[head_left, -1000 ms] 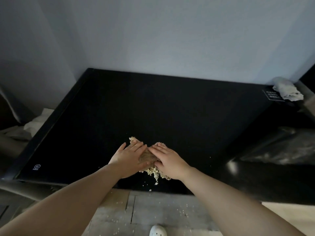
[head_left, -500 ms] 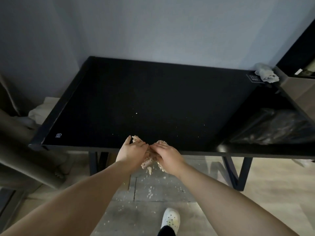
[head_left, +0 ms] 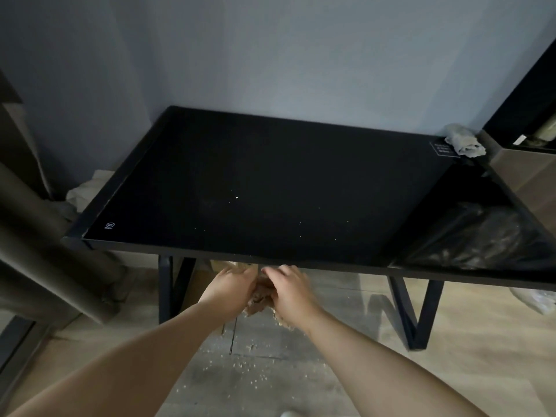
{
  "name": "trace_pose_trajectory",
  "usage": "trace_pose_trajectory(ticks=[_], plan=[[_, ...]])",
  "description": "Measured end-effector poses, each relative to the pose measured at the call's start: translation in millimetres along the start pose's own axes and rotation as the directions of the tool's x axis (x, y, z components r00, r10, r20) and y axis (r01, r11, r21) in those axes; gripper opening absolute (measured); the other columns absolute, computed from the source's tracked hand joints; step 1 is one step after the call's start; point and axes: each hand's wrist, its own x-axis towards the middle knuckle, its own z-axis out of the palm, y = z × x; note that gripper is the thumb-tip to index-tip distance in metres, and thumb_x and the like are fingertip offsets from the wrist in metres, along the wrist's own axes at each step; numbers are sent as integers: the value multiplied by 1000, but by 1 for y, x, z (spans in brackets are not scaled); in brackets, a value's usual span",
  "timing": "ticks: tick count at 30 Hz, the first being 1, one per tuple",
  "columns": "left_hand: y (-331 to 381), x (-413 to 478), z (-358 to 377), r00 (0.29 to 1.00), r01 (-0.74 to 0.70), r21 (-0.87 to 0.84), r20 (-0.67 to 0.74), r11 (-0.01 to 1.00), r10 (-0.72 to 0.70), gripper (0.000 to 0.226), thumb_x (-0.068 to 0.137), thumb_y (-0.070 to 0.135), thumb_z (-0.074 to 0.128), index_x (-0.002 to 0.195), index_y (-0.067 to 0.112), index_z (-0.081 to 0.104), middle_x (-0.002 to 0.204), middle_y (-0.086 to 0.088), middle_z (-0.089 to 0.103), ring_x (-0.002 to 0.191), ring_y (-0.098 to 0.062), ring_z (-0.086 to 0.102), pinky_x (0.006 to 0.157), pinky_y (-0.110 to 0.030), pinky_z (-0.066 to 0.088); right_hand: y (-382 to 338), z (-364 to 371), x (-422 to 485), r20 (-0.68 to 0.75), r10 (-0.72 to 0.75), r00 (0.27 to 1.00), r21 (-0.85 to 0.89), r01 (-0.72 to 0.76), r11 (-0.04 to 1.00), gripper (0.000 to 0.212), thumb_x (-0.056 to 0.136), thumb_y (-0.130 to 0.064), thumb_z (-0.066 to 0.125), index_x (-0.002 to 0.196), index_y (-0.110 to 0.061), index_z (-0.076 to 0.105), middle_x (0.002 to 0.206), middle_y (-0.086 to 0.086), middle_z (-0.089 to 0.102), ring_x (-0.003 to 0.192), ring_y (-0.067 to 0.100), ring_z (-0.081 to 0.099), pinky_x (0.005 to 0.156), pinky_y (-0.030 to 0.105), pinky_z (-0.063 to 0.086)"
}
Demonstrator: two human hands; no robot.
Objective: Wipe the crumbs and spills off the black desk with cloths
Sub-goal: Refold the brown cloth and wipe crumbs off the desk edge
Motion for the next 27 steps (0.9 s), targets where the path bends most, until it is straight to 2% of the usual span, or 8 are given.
trace_pose_trajectory(ticks=[2, 4, 9, 12, 15, 19, 24, 27], plan=[[11, -5, -8, 999, 16, -38, 44, 999, -15, 6, 96, 12, 38, 92, 17, 39, 93, -6, 60, 83, -23, 56, 64, -25, 38, 0, -8, -1, 27, -6, 1000, -59, 8, 998, 33, 90, -7, 51, 123, -12, 53, 122, 6, 51, 117, 25, 42, 95, 32, 33], [19, -6, -13, 998, 30, -35, 60, 999, -28, 4, 96, 10, 39, 96, 13, 41, 96, -10, 59, 77, -22, 52, 59, -23, 35, 1, -17, 0, 49, -2, 999, -110, 8, 994, 20, 90, -10, 54, 109, -9, 58, 114, 7, 55, 111, 25, 46, 89, 31, 34], [28, -5, -25, 999, 24, -178, 36, 984, -18, 7, 91, 19, 51, 90, 21, 44, 86, 1, 57, 79, -17, 56, 67, -27, 45, 12, -36, -2, 45, 8, 999, -149, -1, 989, 23, 85, -26, 63, 105, -15, 58, 113, 2, 49, 108, 22, 43, 88, 33, 34], [32, -4, -35, 993, 12, -221, 113, 975, 14, 37, 82, 25, 65, 113, 28, 46, 104, 5, 58, 95, -13, 56, 83, -31, 49, 17, -50, -3, 66, -1, 998, -50, 5, 999, 10, 84, -27, 64, 89, -21, 56, 114, -1, 47, 107, 20, 42, 89, 33, 36], [29, 2, -37, 996, -3, -136, 83, 991, 14, 43, 82, 35, 63, 122, 28, 51, 113, 10, 56, 108, -12, 48, 91, -29, 41, 18, -63, -3, 34, 19, 999, 47, -21, 999, 32, 84, -19, 60, 65, -29, 36, 97, -5, 46, 95, 17, 45, 78, 31, 38], [24, 3, -27, 1000, -2, -155, -4, 988, 1, 22, 91, 24, 53, 109, 23, 64, 104, 9, 59, 99, -11, 54, 83, -26, 44, 22, -68, -4, 38, -22, 999, 23, 22, 999, 24, 83, -16, 60, 72, -24, 41, 84, -7, 44, 85, 15, 45, 67, 26, 33], [24, 2, -25, 996, 70, -213, -35, 974, -79, 26, 94, 23, 49, 116, 27, 61, 109, 11, 62, 100, -8, 56, 90, -27, 44, 25, -63, -7, 13, -99, 995, -38, 100, 994, 11, 87, -22, 57, 84, -23, 47, 101, -7, 54, 98, 15, 43, 77, 28, 30], [25, 2, -25, 995, 88, -245, -14, 966, -94, 22, 94, 22, 48, 110, 27, 63, 103, 9, 64, 93, -8, 58, 84, -25, 46, 24, -63, -10, 14, -63, 998, -2, 63, 998, 9, 91, -29, 56, 90, -23, 49, 89, -6, 52, 89, 13, 44, 79, 28, 34]])
